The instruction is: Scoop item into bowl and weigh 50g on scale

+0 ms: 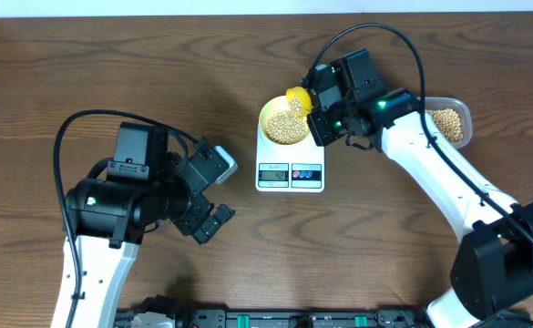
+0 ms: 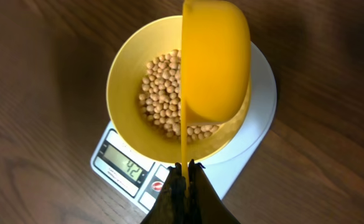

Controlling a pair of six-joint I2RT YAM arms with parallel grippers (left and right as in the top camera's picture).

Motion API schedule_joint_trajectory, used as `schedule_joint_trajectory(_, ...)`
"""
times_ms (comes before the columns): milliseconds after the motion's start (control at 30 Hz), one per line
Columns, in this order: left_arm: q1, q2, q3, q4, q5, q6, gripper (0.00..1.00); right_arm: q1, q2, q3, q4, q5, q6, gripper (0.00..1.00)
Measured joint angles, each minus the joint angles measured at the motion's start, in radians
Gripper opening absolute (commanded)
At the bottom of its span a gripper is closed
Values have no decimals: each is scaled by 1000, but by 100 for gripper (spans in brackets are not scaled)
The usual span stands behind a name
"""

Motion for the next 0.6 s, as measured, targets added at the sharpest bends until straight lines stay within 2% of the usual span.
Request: schedule_joint_trajectory(600,0,0,0,0,0,0,100,11,0,0,-9,9,-25,1)
